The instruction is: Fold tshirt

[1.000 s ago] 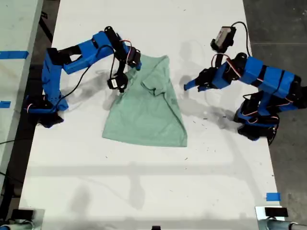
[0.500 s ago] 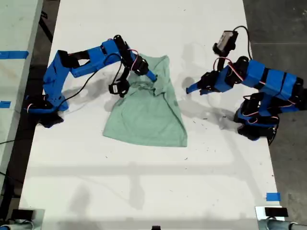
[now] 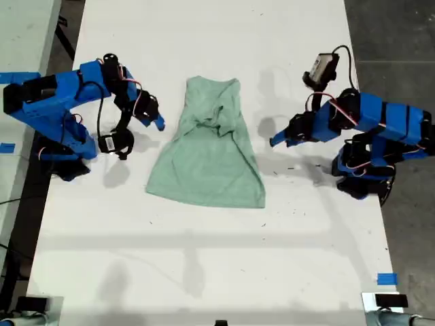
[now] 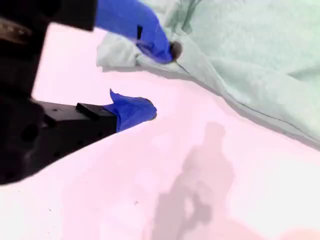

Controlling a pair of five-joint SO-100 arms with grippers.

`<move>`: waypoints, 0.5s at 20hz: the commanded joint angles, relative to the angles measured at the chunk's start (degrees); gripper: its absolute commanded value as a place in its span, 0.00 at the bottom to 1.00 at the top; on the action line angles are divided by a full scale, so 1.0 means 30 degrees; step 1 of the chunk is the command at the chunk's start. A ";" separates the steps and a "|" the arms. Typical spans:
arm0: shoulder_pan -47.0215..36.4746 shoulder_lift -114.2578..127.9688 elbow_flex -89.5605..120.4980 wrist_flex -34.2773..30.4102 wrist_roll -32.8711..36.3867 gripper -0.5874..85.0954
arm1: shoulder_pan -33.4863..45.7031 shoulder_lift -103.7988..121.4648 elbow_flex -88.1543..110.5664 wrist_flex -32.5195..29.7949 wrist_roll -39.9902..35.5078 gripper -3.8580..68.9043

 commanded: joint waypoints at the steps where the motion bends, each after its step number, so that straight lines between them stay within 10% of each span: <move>1: 0.2197 0.3574 0.3516 -0.0615 -0.2930 0.01 | -0.1904 0.0469 -0.0088 0.0293 0.1025 0.22; 3: 0.3223 0.4307 0.4512 -0.0674 -0.4072 0.01 | -0.2959 0.0410 -0.0029 0.0117 0.1318 0.14; 7: 0.3545 0.3516 0.4307 -0.1758 -0.4102 0.04 | -0.4219 -0.1377 0.0527 -0.1494 0.1641 0.44; 10: 0.3809 0.1406 0.3135 -0.1992 -0.4043 0.08 | -0.5244 -0.5273 0.1523 -0.4102 0.2402 0.47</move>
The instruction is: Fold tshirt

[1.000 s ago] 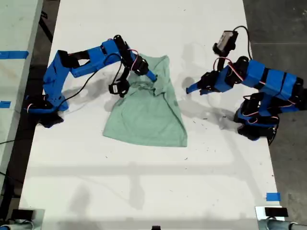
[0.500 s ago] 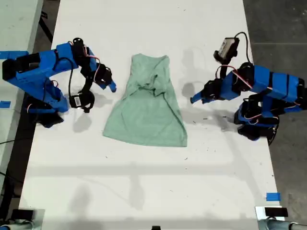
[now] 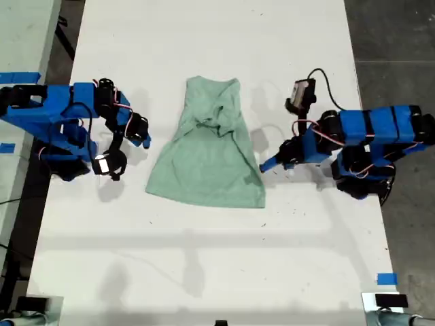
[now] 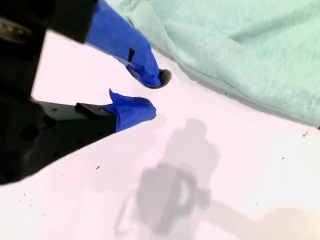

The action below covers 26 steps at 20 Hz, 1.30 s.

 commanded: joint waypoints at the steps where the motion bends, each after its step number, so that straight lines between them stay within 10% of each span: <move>1: 0.0674 -0.1084 -0.1904 -0.0557 -0.0176 0.08 | -0.1055 -0.2959 0.0293 -0.2871 0.0820 0.46; 7: 0.0820 -0.1348 -0.2051 -0.0674 -0.0264 0.07 | -0.1816 -0.8789 0.0498 -0.7119 0.1553 0.39; 11: 0.0850 -0.1377 -0.1992 -0.0703 -0.0293 0.05 | -0.1816 -1.0576 0.0557 -0.8291 0.1934 0.03; 19: 0.0732 -0.1377 -0.1992 -0.0732 -0.0176 0.03 | -0.2080 -0.7881 -0.2930 -0.2812 0.1201 0.03; 26: 0.0586 -0.1494 -0.2051 -0.0937 -0.0176 0.03 | -0.1318 -1.0840 -0.8818 -0.7061 0.1172 0.03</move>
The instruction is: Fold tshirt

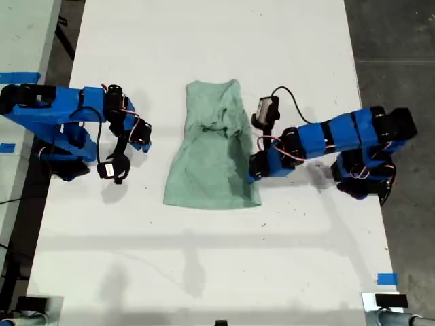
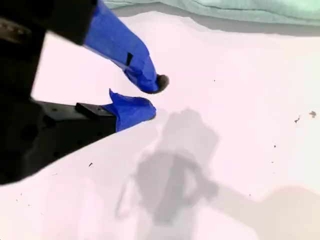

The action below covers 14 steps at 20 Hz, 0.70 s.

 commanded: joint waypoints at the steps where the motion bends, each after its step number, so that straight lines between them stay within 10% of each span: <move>1: 0.0117 0.0029 -0.2051 -0.0439 -0.0059 0.03 | 0.0645 -0.1875 -0.2021 -0.2637 0.0000 0.03; 7: 0.0146 0.0000 -0.2344 -0.0439 -0.0029 0.04 | 0.0615 -0.7793 -0.4336 -0.4424 -0.0762 0.49; 14: 0.1758 -0.1436 -0.5947 0.1025 -0.0703 0.12 | 0.0088 -0.2959 -0.7441 0.2813 -0.1377 0.47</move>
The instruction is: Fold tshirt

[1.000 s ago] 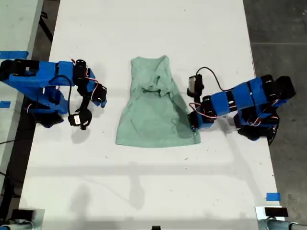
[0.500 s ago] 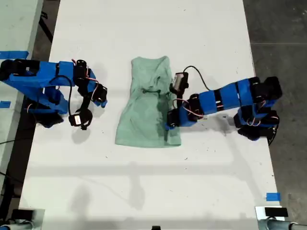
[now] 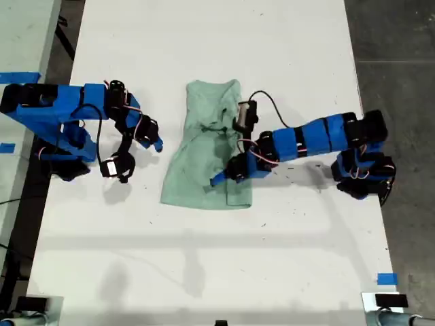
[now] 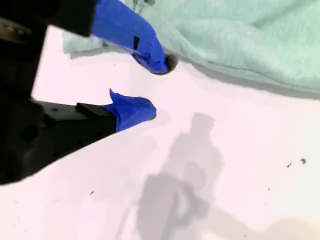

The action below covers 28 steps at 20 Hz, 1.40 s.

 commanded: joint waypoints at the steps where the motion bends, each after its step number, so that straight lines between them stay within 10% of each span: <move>1: 0.1465 -0.0645 -0.3281 0.0996 -0.0703 0.16 | -0.0352 0.3340 -0.1201 0.2139 -0.0527 0.47; 8: 0.3516 -0.3428 -0.2900 -0.1348 -0.2109 0.22 | -0.0059 0.6592 0.2578 0.2754 -0.0117 0.48; 14: 0.3105 -0.5537 0.2666 -0.8027 -0.2725 0.23 | -0.0352 0.7207 0.3105 0.2725 0.0059 0.48; 18: 0.3281 -0.7617 0.2520 -1.0225 -0.2930 0.01 | -0.0352 0.7383 0.3516 0.2666 0.0234 0.47; 28: 0.2373 0.0762 0.2051 -0.7031 -0.2314 0.01 | -0.0322 0.9316 0.6152 0.1318 0.0703 0.45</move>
